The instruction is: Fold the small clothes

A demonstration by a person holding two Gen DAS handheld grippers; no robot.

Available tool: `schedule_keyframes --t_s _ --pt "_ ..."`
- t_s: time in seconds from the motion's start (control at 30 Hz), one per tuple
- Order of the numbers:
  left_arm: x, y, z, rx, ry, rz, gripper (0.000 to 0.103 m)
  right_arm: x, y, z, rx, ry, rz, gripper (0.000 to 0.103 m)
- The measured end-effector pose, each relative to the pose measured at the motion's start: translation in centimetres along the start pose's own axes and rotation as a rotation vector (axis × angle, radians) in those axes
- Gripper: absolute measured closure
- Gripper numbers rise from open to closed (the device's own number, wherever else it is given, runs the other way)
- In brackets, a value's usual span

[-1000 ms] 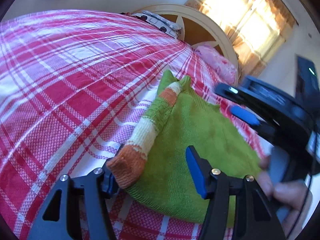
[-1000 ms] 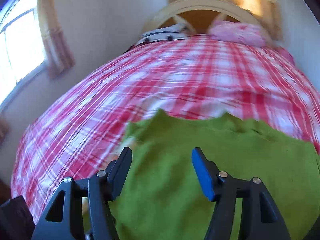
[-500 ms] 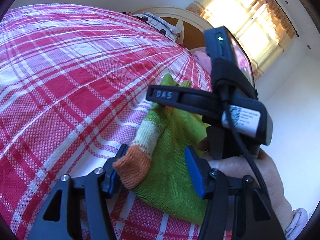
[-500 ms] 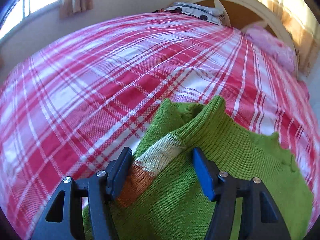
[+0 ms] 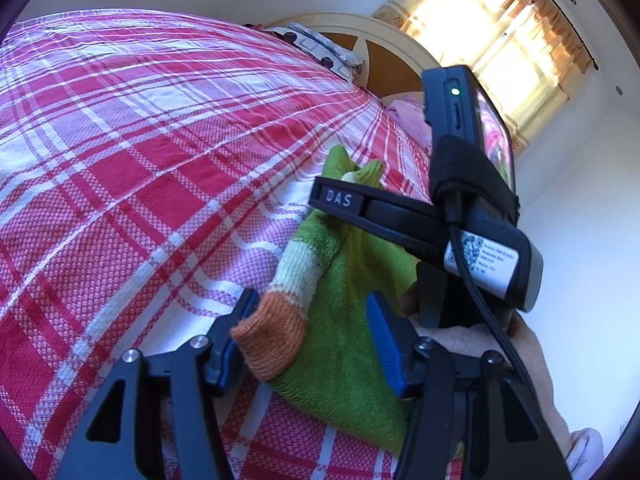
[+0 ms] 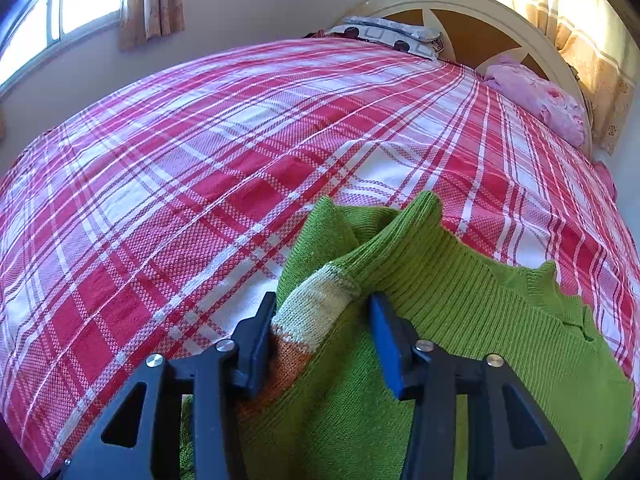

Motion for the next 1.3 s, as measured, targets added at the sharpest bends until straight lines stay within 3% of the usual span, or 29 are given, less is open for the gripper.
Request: schedule_keyframes --t_s 0.13,0.23,0.3,0.37,0.5,0.67,0.77,1.03,1.3 --pt "-0.1 -0.1 0.3 0.006 -0.004 0.002 0.055 0.0 1.1 -0.4 0.027 0.033 0.08 0.072" --pt "-0.1 -0.1 0.6 0.011 -0.008 0.002 0.064 0.1 1.8 -0.5 0.071 0.042 0.152 0.075" --pt "-0.1 0.0 0.8 0.002 -0.012 0.002 0.079 0.1 2.0 -0.6 0.083 0.045 0.176 0.078" --pt "-0.2 0.3 0.9 -0.015 -0.019 0.004 0.086 0.2 2.0 -0.7 0.094 0.043 0.187 0.081" --pt "0.1 0.5 0.7 -0.017 -0.001 0.017 0.087 0.5 2.0 -1.5 0.121 0.02 0.194 0.087" --pt "0.2 0.8 0.3 -0.017 0.011 0.043 0.087 1.0 3.7 -3.5 0.156 0.051 0.283 0.088" --pt "0.3 1.5 0.0 -0.014 0.022 0.087 0.088 1.1 4.4 -4.6 0.149 0.067 0.269 0.088" --pt "0.9 5.8 -1.5 0.0 0.085 0.388 0.088 0.7 6.8 -7.1 0.029 0.093 0.182 0.089" --pt "0.7 10.3 -2.6 -0.122 0.086 0.463 0.088 0.9 11.1 -11.1 -0.007 0.161 0.229 0.089"
Point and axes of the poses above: each gripper's, at about its wrist camera, not at the fingertips, and z roughly the way its jaws point, y to its right, x to its top, the point moved 9 cm from there along z, roughly the way its jaws point, and after that the axes turned 14 degrees about y, right-handed, at the moved point
